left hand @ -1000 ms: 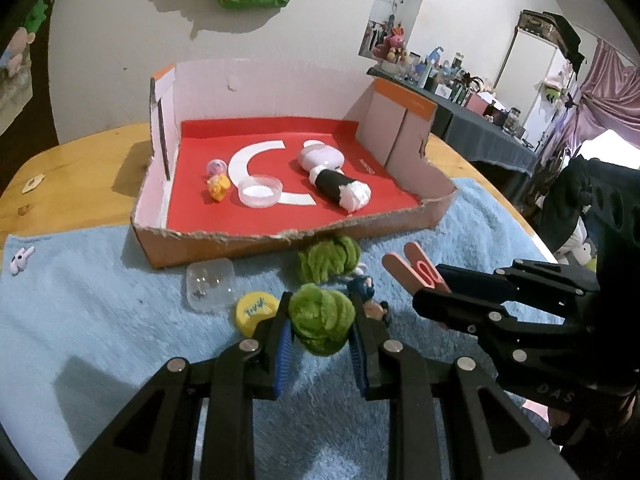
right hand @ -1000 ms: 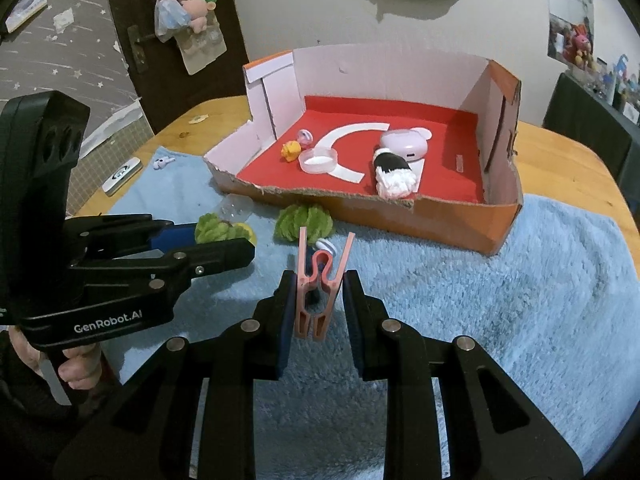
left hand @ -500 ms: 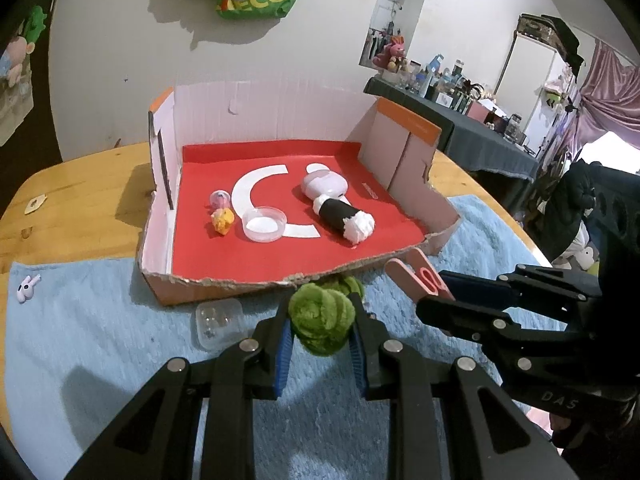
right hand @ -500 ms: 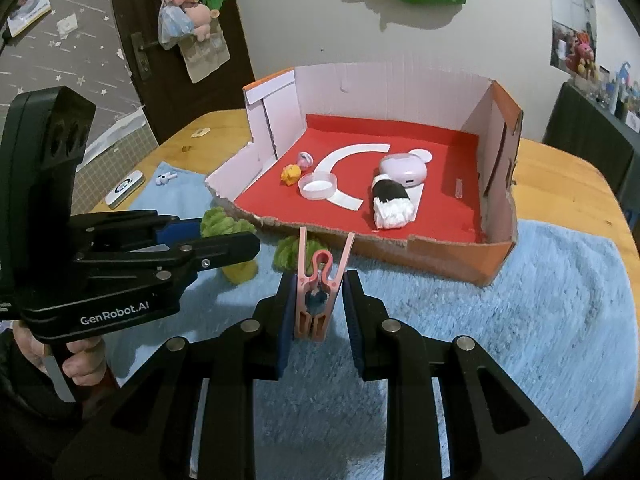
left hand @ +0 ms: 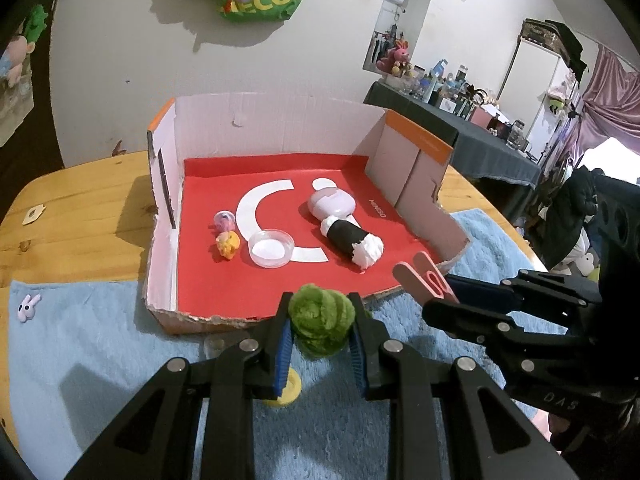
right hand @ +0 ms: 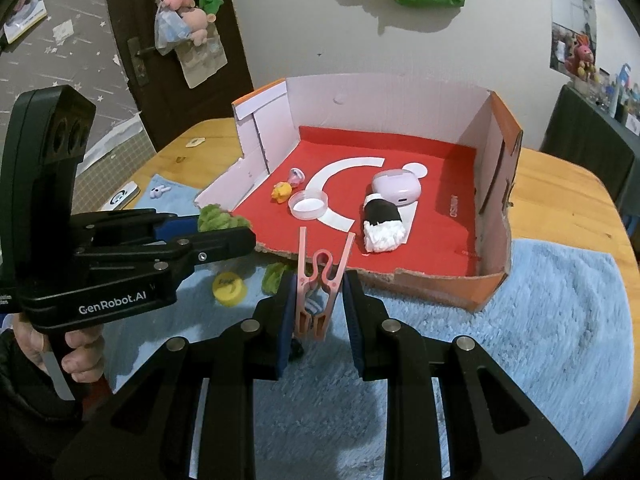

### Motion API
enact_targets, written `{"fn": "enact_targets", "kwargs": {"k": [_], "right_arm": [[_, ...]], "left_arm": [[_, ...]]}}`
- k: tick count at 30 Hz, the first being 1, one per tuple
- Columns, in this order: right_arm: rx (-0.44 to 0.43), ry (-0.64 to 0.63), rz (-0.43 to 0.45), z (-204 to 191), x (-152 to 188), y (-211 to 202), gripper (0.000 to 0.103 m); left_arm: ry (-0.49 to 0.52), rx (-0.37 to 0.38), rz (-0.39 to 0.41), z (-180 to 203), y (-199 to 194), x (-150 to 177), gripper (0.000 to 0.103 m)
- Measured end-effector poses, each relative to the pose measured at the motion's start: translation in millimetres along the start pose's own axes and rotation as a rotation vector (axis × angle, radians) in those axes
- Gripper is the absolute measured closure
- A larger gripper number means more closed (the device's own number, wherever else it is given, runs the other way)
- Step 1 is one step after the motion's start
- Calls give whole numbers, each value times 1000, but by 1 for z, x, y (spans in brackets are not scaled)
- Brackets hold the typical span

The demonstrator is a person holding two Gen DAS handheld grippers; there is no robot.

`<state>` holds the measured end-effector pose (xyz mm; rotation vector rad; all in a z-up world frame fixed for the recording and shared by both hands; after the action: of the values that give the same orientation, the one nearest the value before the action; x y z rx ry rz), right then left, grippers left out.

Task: Organize objects
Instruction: 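Lift and carry the clothespin and yarn ball over the box wall with both tools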

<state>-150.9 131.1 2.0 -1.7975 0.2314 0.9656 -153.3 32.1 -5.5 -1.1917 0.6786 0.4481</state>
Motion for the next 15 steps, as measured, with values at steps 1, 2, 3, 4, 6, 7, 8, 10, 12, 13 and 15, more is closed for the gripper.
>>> {"fn": "enact_targets", "kwargs": {"k": [1,2,3,4,6,7,8,10,12,13,15], "right_arm": [[0,1,-2,1,-1,1,81],[0,1,-2,2,-1,1,81],[1,3,-2,3,-2,2,81],[1,5,-2,3,-2,2,81],[2,9,-3,5,-3,3,81],[2,9,-3,6,-3,4,81],[2,11,-3,6,-3,5,81],[0,11,-3,6,-5,5,81],[0,9,-3,6,-6,5,81],[1,8,-3,7,-7,6,81],[2,7,-3,8,-8,7,81]], "left_arm": [[-2,2,-2,-1,1,-2,77],[-2,0,1,0,0,0,77],[-3,-1,1,0,0,0,77],[-6,-1,0,-1,1,-2,77],[-13,-1,-2,-3,2,-5,77],[-15,-2,-3,-4,4,-5,77],[-17,-2,-3,-5,4,-6,77],[-21,-4,-2,-6,6,-9,77],[-22,-6,2,-7,6,-11,77],[-22,-5,4,-8,7,-13,77],[-21,-6,8,-8,7,-15,77]]}}
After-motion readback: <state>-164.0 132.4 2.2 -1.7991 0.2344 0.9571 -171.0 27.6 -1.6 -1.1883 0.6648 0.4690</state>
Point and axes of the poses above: each gripper's, at about its wrist camera, not at the fingertips, and y roughly the way its jaws point, z to its right, x to its underside, the point moved 8 cm from there along y, roughly the way its jaws point
